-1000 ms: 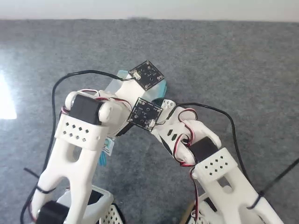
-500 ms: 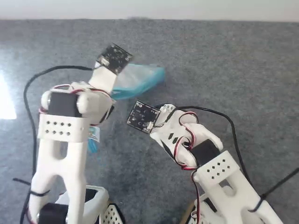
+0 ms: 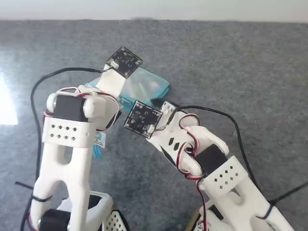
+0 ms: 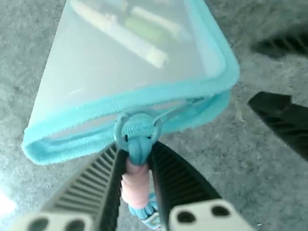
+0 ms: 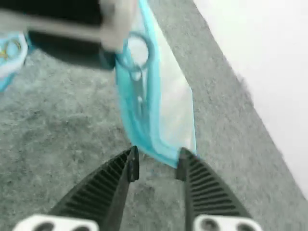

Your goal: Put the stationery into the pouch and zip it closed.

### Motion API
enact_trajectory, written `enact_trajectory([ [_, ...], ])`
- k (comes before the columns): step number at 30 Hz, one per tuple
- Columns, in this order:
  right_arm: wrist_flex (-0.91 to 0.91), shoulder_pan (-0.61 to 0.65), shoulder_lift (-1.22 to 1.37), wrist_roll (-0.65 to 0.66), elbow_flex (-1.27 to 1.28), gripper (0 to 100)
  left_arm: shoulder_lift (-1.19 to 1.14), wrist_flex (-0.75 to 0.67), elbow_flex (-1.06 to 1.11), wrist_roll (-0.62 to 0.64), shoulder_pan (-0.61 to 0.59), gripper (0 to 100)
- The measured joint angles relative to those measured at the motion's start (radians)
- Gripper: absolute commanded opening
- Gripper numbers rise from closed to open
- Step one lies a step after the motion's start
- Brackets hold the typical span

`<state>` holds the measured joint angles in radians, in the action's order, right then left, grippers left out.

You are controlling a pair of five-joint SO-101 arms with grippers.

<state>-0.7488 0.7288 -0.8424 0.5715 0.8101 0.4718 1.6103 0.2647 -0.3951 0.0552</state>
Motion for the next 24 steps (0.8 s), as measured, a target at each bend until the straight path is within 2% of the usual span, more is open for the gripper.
enact_trajectory([
  [11, 0.000, 0.035, 0.011, 0.061, -0.002, 20.9, 0.000, 0.000, 0.009, 0.000, 0.020, 1],
  [21, 0.095, -0.002, 0.301, 0.086, -0.025, 20.6, -0.002, 0.020, 0.011, -0.012, -0.003, 1],
  [24, 0.121, -0.002, 0.358, 0.086, -0.069, 15.4, -0.002, 0.020, 0.011, -0.034, -0.044, 1],
])
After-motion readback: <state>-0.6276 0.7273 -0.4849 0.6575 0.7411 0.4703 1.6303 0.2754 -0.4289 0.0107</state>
